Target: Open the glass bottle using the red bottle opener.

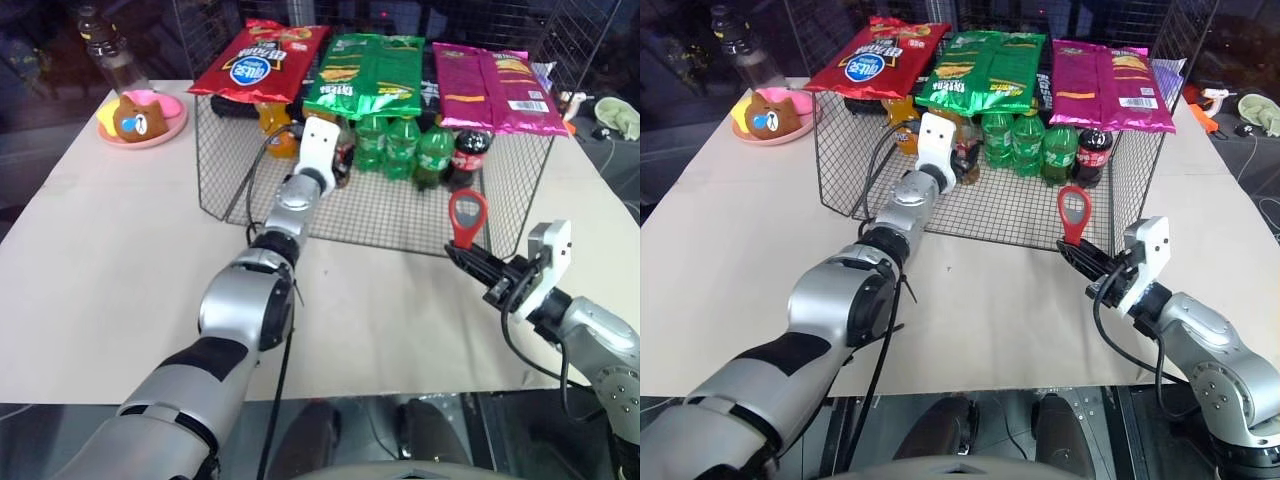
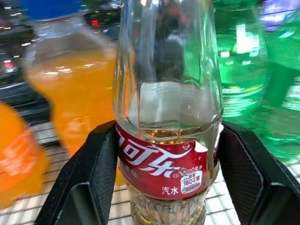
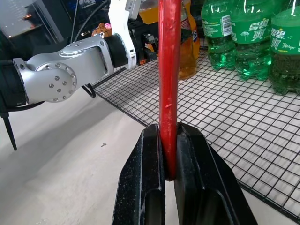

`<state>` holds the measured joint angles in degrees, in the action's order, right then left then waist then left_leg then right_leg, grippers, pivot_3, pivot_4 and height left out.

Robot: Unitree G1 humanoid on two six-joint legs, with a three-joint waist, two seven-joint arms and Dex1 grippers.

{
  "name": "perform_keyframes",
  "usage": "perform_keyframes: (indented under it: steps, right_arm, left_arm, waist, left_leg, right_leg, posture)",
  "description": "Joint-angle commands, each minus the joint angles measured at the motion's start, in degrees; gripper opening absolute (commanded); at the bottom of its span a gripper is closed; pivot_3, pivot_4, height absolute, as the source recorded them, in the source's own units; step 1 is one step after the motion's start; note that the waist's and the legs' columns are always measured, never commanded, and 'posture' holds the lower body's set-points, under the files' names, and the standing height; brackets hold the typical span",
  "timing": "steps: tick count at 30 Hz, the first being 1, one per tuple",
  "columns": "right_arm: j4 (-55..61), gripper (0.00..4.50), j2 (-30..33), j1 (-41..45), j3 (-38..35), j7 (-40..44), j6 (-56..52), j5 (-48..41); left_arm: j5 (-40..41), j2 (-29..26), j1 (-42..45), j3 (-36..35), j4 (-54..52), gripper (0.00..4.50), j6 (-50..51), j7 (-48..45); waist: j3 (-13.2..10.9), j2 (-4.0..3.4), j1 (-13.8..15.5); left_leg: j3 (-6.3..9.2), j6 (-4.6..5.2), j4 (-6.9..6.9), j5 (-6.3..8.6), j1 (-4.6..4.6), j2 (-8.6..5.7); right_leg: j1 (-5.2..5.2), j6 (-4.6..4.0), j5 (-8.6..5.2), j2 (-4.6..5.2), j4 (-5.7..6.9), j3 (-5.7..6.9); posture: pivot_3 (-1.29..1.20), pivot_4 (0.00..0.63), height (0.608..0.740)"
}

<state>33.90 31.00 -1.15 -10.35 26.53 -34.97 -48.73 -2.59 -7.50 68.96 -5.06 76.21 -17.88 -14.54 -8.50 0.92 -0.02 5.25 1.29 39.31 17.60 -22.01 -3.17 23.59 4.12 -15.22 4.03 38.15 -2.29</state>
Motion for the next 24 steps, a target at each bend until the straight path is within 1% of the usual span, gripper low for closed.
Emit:
perform_keyframes:
  steps: [1, 4, 7, 10, 13, 16, 19, 22, 24]
  right_arm:
    - [2.42, 0.0, -0.02, 0.04, -0.77, 0.0, 0.74, 0.02]
    - [2.29, 0.0, -0.04, 0.56, -0.44, -0.16, 0.71, 0.47]
    - [2.39, 0.0, 0.51, 1.32, -0.36, -0.11, 0.59, 1.1]
    - [1.67, 0.0, 0.84, 2.22, -0.96, 0.04, 0.38, 0.9]
    - [0.74, 0.0, 1.18, 2.73, -1.09, 0.65, 0.55, 1.36]
    - [-0.14, 0.0, 1.23, 3.6, -1.19, 0.87, 0.73, 1.71]
    - [-0.61, 0.0, 1.11, 4.16, -1.36, 0.95, 0.87, 1.97]
    - [-0.78, 0.0, 1.02, 4.34, -1.46, 1.04, 0.96, 2.22]
    - [-1.06, 0.0, 0.95, 4.51, -1.43, 1.13, 1.1, 2.54]
  left_arm:
    - [0.68, -0.04, -2.04, 0.81, -5.99, 2.55, -3.26, -5.93]
    - [1.89, -0.18, -7.87, 2.36, -14.29, 2.55, -2.83, -12.79]
    - [5.86, -0.36, -17.57, 4.28, -30.86, 2.55, 3.41, -21.1]
    - [12.47, -2.21, -28.28, 7.34, -52.26, 2.55, 12.05, -29.71]
    - [18.93, -4.17, -34.51, 7.98, -67.27, 2.55, 22.2, -32.79]
    - [21.77, -6.94, -38.08, 8.61, -76.71, 2.55, 30.1, -33.74]
    - [23.51, -10.32, -41.09, 9.82, -84.03, 2.55, 35.27, -35.16]
    - [25.25, -12.73, -44.54, 11.02, -88.61, 2.55, 38.67, -36.7]
    - [24.41, -13.86, -46.34, 12.05, -89.48, 2.55, 38.26, -37.34]
  waist:
    - [0.0, 0.0, -0.25]
    - [0.02, -0.03, -0.69]
    - [0.04, -0.07, -0.92]
    - [0.05, -0.09, -1.01]
    - [0.05, -0.09, -0.94]
    - [0.05, -0.09, -0.73]
    - [0.05, -0.09, -0.75]
    - [0.05, -0.1, -0.77]
    - [0.05, -0.1, -0.75]
  left_leg:
    - [-0.01, 0.0, 0.0, 0.0, 0.01, 0.0]
    - [-0.01, 0.0, -0.01, 0.0, 0.02, 0.02]
    - [-0.05, 0.0, -0.02, 0.0, 0.04, 0.14]
    - [-0.08, 0.0, 0.02, 0.0, 0.05, 0.25]
    - [-0.11, 0.0, 0.01, 0.0, 0.05, 0.32]
    - [-0.09, -0.01, 0.09, 0.0, 0.06, 0.32]
    - [-0.11, -0.01, 0.13, 0.0, 0.1, 0.31]
    - [-0.13, -0.01, 0.11, 0.0, 0.12, 0.31]
    - [-0.13, -0.01, 0.11, 0.0, 0.13, 0.31]
  right_leg:
    - [0.0, 0.0, 0.0, 0.0, 0.0, 0.0]
    - [0.0, 0.0, 0.0, 0.01, 0.01, -0.03]
    - [0.02, 0.0, 0.0, 0.01, 0.04, -0.08]
    - [0.03, 0.0, 0.0, -0.01, 0.09, -0.12]
    - [0.05, -0.01, 0.0, -0.01, 0.14, -0.18]
    - [0.04, -0.01, 0.0, -0.02, 0.23, -0.16]
    - [0.02, -0.01, 0.0, -0.01, 0.29, -0.19]
    - [0.03, -0.01, 0.0, -0.02, 0.3, -0.2]
    - [0.03, -0.01, 0.0, -0.02, 0.29, -0.2]
  posture:
    - [0.0, 0.15, 0.74]
    - [0.0, 0.15, 0.74]
    - [0.0, 0.15, 0.74]
    - [0.0, 0.15, 0.74]
    - [0.0, 0.15, 0.74]
    - [0.0, 0.15, 0.74]
    - [0.0, 0.15, 0.74]
    - [0.0, 0.15, 0.74]
    - [0.0, 0.15, 0.74]
